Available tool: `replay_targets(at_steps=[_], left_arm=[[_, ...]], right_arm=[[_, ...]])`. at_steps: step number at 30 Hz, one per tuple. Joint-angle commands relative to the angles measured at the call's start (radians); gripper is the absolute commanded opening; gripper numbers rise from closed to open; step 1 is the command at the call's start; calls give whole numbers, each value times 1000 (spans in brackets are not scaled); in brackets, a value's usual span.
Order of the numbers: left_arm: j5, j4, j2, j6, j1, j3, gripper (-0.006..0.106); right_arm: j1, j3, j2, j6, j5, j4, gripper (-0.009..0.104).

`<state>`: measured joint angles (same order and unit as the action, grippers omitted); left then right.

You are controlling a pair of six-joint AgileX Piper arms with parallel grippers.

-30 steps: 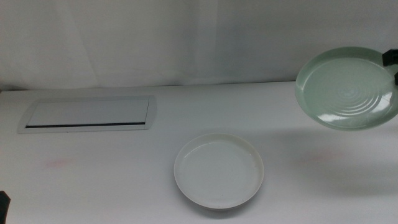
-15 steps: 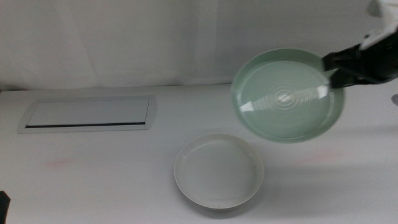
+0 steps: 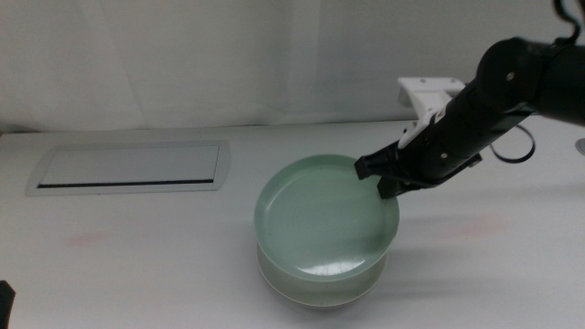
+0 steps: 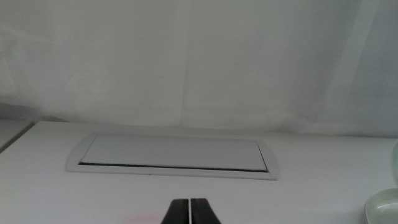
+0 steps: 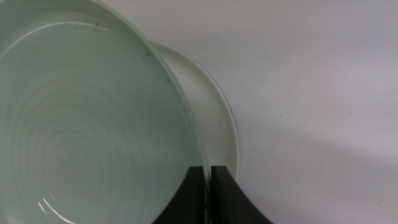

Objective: Stack the three bowls on top of each other.

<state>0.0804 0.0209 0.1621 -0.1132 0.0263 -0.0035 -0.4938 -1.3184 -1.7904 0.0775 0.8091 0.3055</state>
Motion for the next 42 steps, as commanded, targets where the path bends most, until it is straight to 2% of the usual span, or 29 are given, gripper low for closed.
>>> replay_targets(at_steps=[1, 23, 26, 28, 31, 33, 34, 40, 42], left_arm=[[4, -3, -4, -7, 3, 39, -3], [4, -3, -4, -7, 3, 39, -3], [4, -3, -4, -7, 3, 39, -3], [4, -3, -4, -7, 3, 39, -3], [4, -3, -4, -7, 3, 39, -3], [6, -3, -4, -7, 3, 39, -3], [11, -3, -4, -7, 3, 39, -3], [11, -3, -4, -7, 3, 39, -3], [11, -3, -4, -7, 3, 39, -3]], right_arm=[[-10, 2, -37, 1, -26, 3, -3], [-14, 2, -158, -25, -51, 0, -2], [-14, 2, -160, -17, -53, -2, 8], [-14, 2, -160, -7, -53, -2, 22], [-14, 2, -160, 0, -53, -2, 61], [-14, 2, -160, 0, -53, -2, 96], [-14, 2, -160, 5, -53, -7, 103], [-14, -15, -139, 5, -53, -68, 103], [-14, -37, -115, -3, -53, -140, 103]])
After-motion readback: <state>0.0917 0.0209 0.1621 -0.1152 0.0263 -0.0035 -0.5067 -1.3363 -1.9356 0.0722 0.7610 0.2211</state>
